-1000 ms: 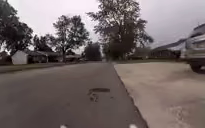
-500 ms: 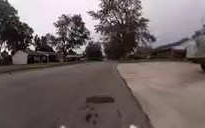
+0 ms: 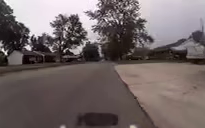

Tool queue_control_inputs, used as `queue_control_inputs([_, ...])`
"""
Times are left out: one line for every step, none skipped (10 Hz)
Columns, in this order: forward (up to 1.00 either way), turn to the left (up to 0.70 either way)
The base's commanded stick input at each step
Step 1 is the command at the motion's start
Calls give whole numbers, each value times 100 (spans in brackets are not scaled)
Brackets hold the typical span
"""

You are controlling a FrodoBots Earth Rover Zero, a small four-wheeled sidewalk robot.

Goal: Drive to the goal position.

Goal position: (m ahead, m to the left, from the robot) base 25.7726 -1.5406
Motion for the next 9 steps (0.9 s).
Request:
queue_control_inputs([100, 0])
queue_control_inputs([100, 0])
queue_control_inputs([100, 0])
queue_control_inputs([100, -23])
queue_control_inputs([100, -39])
queue_control_inputs([100, -34])
queue_control_inputs([100, -26])
queue_control_inputs([100, -11])
queue_control_inputs([100, 0])
